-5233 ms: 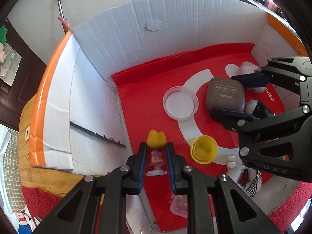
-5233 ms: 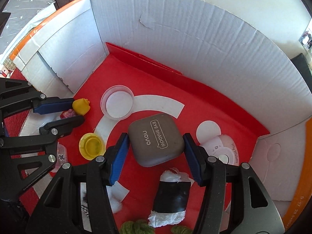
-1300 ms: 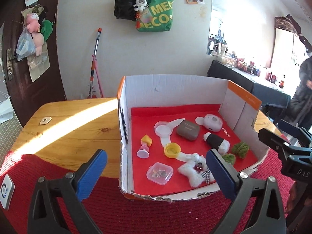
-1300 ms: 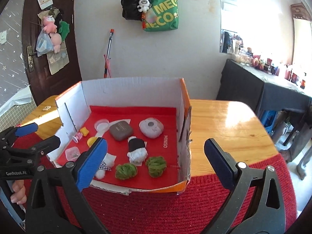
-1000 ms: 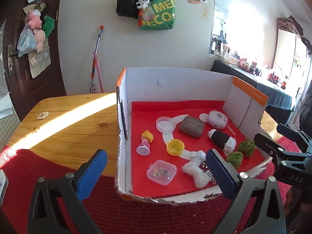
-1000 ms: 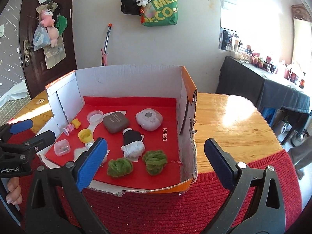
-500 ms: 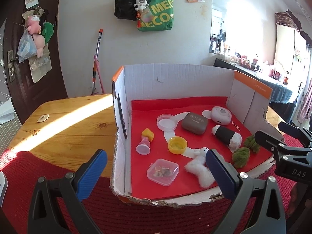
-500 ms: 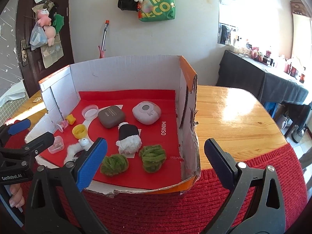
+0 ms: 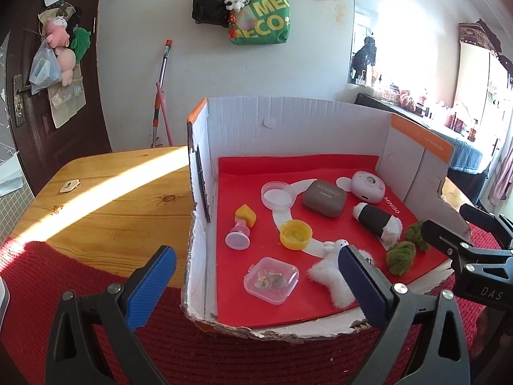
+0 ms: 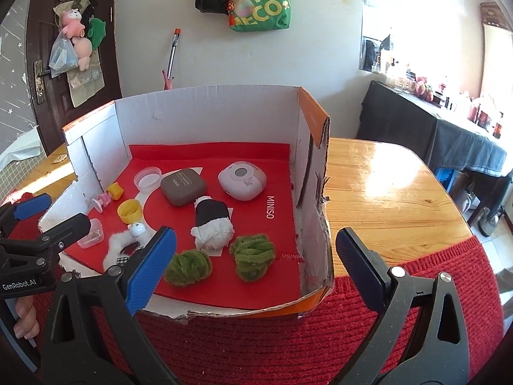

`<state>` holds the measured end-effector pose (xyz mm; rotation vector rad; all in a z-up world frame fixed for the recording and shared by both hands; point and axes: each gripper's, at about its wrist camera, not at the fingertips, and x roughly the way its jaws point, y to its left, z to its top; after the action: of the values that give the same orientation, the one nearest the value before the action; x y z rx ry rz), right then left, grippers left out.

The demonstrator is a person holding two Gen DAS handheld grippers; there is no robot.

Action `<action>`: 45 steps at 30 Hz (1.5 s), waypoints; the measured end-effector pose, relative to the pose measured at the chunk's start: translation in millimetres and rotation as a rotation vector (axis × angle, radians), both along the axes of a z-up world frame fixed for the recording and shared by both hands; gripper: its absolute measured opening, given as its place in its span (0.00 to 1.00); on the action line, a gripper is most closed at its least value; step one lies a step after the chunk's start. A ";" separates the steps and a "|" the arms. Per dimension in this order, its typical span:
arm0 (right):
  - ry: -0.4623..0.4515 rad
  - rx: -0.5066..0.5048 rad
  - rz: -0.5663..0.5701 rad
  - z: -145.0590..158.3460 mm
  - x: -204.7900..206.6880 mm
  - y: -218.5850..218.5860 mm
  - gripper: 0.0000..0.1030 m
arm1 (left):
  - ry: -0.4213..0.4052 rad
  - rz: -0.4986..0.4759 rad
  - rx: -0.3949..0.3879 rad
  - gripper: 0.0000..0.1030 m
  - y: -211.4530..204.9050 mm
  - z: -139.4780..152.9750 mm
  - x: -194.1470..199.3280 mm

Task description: Organize objects

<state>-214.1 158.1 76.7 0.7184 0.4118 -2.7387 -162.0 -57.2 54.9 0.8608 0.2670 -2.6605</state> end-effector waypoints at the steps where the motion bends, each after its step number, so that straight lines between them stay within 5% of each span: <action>1: -0.001 0.002 0.000 -0.2 -0.2 -0.2 0.98 | 0.001 0.002 0.002 1.00 -0.5 0.0 -0.2; 45: -0.026 0.006 -0.007 -4.2 -5.2 0.5 0.98 | -0.004 0.008 0.018 1.00 -3.3 -3.0 -4.9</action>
<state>-219.3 158.6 72.5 0.7573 0.4120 -2.7333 -166.9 -60.5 51.9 0.8685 0.2937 -2.6528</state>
